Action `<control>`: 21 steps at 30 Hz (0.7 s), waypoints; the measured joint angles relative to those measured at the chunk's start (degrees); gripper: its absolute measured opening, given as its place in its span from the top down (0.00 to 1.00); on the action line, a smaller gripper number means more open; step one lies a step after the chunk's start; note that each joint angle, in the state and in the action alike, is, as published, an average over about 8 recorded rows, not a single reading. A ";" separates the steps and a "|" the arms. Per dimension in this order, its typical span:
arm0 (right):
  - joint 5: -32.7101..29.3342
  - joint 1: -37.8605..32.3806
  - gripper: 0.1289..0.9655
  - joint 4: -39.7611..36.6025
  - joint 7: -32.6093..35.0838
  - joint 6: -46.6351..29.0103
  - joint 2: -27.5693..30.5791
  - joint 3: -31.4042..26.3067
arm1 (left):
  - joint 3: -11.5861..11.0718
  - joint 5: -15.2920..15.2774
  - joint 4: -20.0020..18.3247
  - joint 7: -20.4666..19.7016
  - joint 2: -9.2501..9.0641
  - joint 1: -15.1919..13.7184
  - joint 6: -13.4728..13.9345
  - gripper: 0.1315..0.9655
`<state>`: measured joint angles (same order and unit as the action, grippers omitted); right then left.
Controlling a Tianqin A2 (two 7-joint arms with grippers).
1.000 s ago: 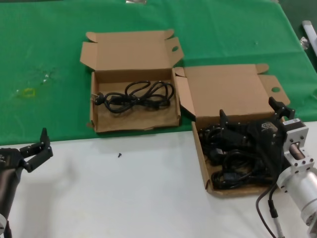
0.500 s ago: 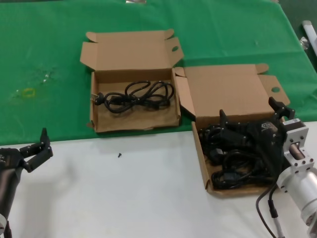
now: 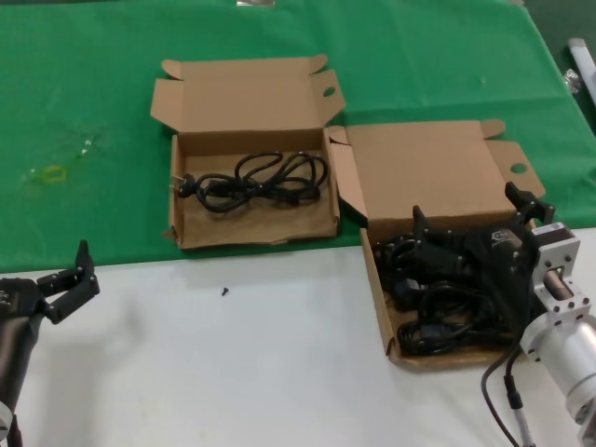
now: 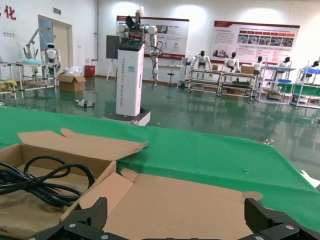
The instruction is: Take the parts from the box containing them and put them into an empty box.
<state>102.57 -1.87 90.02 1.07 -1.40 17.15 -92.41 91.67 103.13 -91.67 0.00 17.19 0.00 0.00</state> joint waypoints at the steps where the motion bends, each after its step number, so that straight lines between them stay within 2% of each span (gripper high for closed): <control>1: 0.00 0.00 0.00 0.00 0.00 0.00 0.00 0.00 | 0.00 0.00 0.00 0.00 0.00 0.00 0.00 0.00; 21: 0.00 0.00 0.00 0.00 0.00 0.00 0.00 0.00 | 0.00 0.00 0.00 0.00 0.00 0.00 0.00 0.00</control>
<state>102.57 -1.87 90.02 1.07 -1.41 17.15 -92.41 91.67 103.13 -91.67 0.00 17.19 0.00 0.00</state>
